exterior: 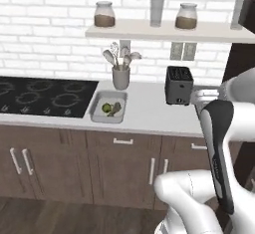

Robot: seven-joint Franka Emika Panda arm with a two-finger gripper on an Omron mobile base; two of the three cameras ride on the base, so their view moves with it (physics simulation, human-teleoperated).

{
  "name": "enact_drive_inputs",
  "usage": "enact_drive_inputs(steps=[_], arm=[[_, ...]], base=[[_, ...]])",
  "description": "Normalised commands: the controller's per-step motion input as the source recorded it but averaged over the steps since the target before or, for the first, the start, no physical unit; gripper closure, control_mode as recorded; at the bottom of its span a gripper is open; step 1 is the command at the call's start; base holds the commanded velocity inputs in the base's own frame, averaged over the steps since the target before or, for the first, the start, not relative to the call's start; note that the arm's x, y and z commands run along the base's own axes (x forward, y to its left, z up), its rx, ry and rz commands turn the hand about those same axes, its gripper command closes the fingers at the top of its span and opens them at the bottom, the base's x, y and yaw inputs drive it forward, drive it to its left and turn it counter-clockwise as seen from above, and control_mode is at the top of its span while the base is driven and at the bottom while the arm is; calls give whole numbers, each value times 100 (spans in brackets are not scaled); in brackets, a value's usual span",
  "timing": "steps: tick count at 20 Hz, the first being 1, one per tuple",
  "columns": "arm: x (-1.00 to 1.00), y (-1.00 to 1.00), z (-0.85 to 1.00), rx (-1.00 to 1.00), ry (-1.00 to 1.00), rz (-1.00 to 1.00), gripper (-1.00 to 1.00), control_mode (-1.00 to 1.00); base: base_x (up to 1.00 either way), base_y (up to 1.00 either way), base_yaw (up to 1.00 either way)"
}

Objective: Place one lime and one fish in each tupperware on the nearby counter, to pack two identical lunches.

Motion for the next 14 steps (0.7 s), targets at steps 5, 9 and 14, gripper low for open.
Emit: enact_drive_inputs(steps=[5, 9, 14], arm=[[0, 0, 0, 0, 0, 0, 100, 100], [0, 0, 0, 0, 0, 0, 100, 100], [0, 0, 0, 0, 0, 0, 100, 100]], base=[[50, -15, -43], [68, -2, -31], [78, -4, -30]])
